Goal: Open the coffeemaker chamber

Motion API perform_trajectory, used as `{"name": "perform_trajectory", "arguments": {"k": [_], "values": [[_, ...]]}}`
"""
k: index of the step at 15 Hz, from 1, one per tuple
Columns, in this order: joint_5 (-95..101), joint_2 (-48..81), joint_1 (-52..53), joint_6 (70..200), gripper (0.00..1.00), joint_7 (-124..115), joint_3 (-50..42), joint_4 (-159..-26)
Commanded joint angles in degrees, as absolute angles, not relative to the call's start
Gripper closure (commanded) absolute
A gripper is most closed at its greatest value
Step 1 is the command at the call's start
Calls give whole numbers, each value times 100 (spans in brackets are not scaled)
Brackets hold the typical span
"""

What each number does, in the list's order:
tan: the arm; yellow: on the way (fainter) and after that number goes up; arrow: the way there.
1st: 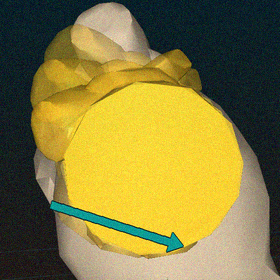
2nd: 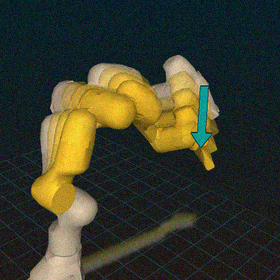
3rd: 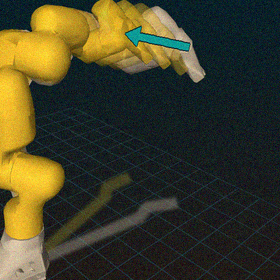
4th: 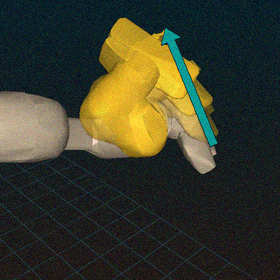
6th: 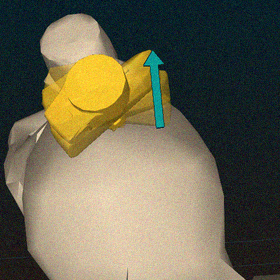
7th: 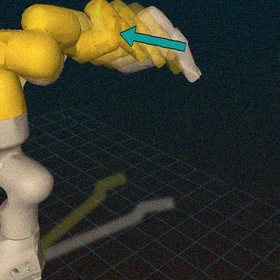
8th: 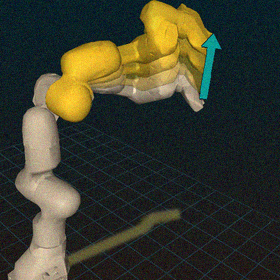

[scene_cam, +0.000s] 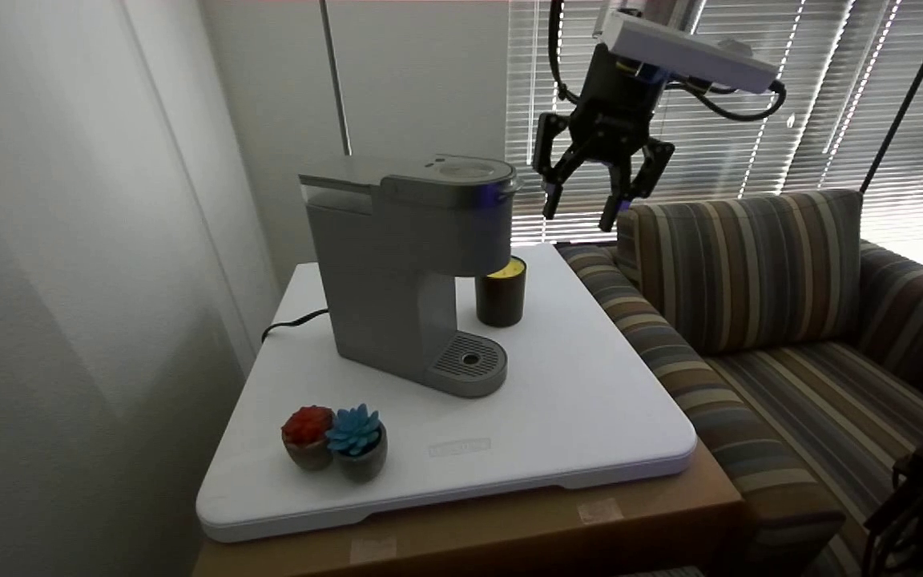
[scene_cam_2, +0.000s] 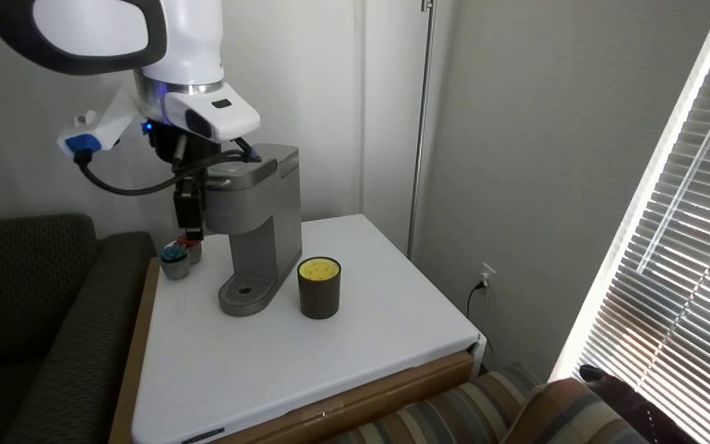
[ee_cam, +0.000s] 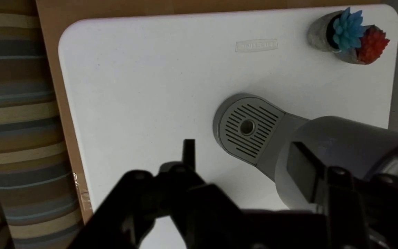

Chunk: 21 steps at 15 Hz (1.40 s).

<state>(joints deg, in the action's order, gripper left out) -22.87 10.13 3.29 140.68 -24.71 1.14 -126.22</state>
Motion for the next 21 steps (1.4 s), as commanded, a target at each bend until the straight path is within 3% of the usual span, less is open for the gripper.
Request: {"name": "perform_trajectory", "arguments": {"k": [1, 7, 13, 21], "values": [[-2494, 1114, 308, 14415, 60, -2632, 143, -12662], [-2913, 1176, 297, 14884, 100, -2727, 197, -12715], [-3274, 1220, 275, 15096, 100, -2628, 266, -12715], [-5568, 1213, 199, 15218, 100, -1227, 451, -12682]]}}
